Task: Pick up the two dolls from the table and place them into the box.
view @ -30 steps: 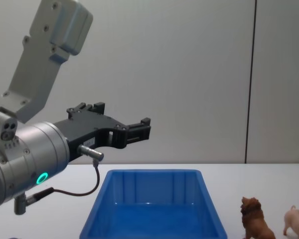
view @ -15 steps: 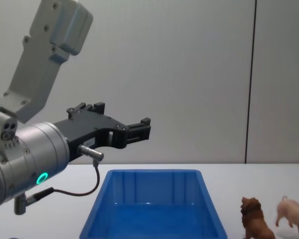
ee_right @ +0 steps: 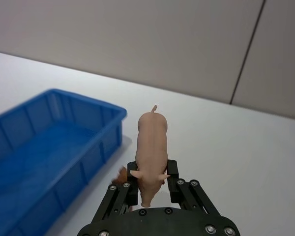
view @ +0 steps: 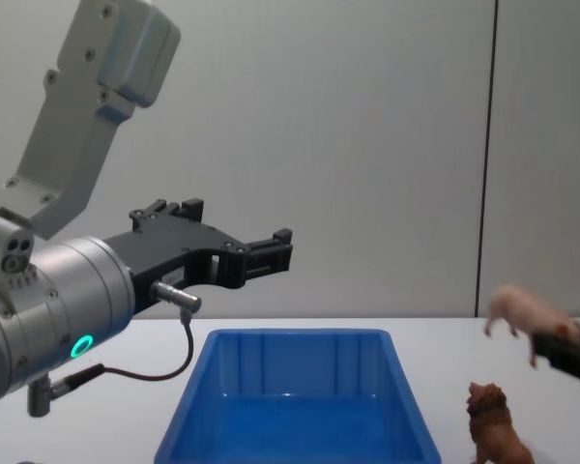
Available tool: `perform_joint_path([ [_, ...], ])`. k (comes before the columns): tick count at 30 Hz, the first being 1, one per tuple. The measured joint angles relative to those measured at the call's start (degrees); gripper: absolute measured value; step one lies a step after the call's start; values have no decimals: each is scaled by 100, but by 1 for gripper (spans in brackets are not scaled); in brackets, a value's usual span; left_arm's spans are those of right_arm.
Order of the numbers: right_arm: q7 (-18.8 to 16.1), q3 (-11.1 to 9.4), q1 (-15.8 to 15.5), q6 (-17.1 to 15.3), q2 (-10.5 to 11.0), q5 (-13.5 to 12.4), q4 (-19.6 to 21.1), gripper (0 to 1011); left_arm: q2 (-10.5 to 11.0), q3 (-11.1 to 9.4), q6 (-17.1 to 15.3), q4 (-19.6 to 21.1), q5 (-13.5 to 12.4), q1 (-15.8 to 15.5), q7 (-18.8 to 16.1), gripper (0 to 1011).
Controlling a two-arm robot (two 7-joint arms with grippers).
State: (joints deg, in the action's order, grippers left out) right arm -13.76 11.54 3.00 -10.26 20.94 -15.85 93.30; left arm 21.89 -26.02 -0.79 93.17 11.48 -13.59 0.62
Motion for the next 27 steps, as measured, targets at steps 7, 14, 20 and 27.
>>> perform_joint_path([
  [7,-368,72,271,-62,-122,65,120,331,0,0,0,0,0,0,0,1002],
  [14,-800,206,565,-274,-308,125,123,331,0,0,0,0,0,0,0,1002],
  [20,-1221,386,852,-611,-543,186,-42,331,0,0,0,0,0,0,0,1002],
  [27,-1525,573,1092,-888,-778,240,-315,373,0,0,0,0,0,0,0,1002],
])
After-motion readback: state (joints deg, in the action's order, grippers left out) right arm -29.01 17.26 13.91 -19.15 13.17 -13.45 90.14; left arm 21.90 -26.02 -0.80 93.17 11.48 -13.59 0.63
